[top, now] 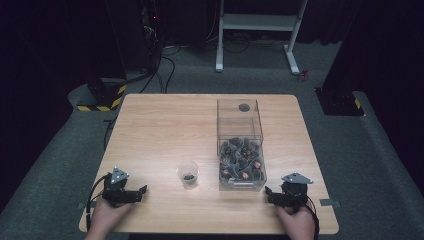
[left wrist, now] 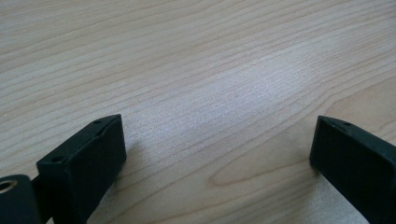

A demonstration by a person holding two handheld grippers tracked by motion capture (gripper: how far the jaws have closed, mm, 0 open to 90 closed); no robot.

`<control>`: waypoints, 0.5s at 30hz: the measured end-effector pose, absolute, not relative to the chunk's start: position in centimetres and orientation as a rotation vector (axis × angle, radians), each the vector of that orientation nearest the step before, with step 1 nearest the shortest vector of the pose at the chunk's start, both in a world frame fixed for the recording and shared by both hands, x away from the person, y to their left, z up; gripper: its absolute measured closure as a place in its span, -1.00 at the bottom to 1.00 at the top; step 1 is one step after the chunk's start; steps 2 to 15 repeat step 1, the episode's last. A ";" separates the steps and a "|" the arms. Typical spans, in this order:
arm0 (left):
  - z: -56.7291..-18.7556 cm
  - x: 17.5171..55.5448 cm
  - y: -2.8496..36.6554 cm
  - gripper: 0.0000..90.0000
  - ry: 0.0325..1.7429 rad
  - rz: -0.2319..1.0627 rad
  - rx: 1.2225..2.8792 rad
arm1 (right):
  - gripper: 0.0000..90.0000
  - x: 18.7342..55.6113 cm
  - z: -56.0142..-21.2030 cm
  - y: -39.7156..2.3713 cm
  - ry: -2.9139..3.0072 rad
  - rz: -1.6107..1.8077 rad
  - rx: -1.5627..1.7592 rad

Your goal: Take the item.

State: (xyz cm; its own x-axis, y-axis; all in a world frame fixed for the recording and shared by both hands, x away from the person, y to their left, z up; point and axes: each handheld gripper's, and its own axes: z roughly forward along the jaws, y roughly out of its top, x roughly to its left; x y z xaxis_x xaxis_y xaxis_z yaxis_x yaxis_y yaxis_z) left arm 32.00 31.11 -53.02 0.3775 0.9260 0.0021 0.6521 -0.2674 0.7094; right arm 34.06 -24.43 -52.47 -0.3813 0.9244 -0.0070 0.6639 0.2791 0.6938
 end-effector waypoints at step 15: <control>-53.0 32.0 31.1 -0.91 1.356 0.565 2.015 | -0.82 34.1 -52.5 -24.4 2.143 0.861 1.430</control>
